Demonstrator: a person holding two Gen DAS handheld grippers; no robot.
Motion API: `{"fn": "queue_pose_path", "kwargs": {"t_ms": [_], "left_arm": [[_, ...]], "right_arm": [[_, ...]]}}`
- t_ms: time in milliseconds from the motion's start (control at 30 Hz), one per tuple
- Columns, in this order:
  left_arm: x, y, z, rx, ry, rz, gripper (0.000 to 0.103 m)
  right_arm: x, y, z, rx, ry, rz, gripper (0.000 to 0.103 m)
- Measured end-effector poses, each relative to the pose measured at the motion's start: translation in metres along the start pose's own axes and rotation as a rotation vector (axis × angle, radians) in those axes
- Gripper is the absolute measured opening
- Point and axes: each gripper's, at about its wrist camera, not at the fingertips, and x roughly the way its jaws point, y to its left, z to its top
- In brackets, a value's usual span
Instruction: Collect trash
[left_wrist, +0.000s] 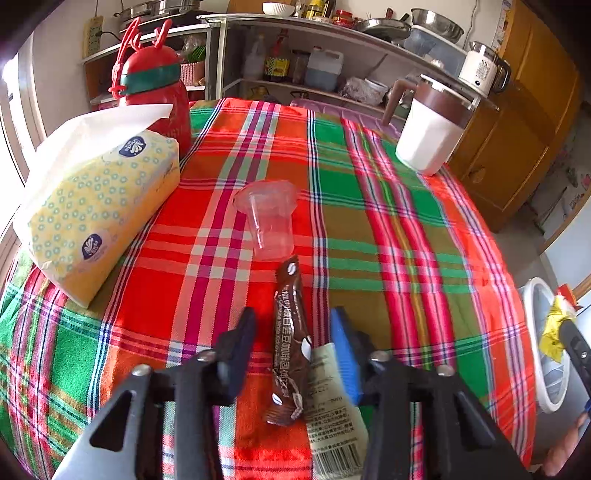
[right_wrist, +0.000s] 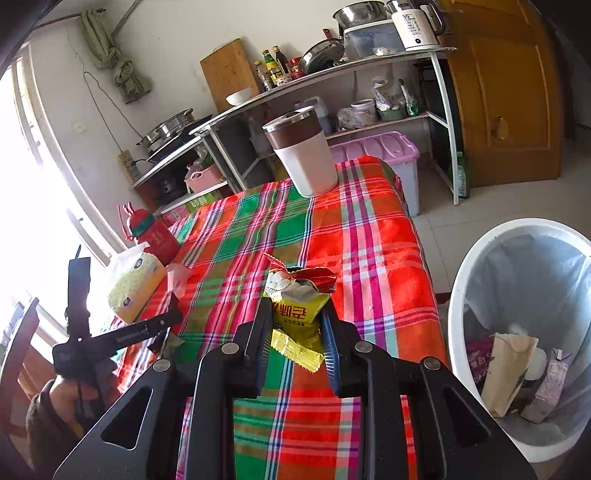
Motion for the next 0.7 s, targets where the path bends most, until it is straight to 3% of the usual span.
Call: {"fn": "queue_pose_path", "kwargs": {"t_ms": [133, 467, 700], "left_arm": [[-0.004, -0.002, -0.004, 0.012, -0.018, 0.01, 0.021], [-0.027, 0.0, -0.003, -0.005, -0.067, -0.003, 0.02], [-0.058, -0.028, -0.006, 0.052, -0.122, -0.052, 0.02]], "right_arm": [[-0.001, -0.001, 0.0, 0.001, -0.005, 0.003, 0.026], [-0.01, -0.009, -0.003, 0.025, -0.018, 0.014, 0.026], [-0.031, -0.02, 0.003, 0.043, -0.062, 0.011, 0.026]]}}
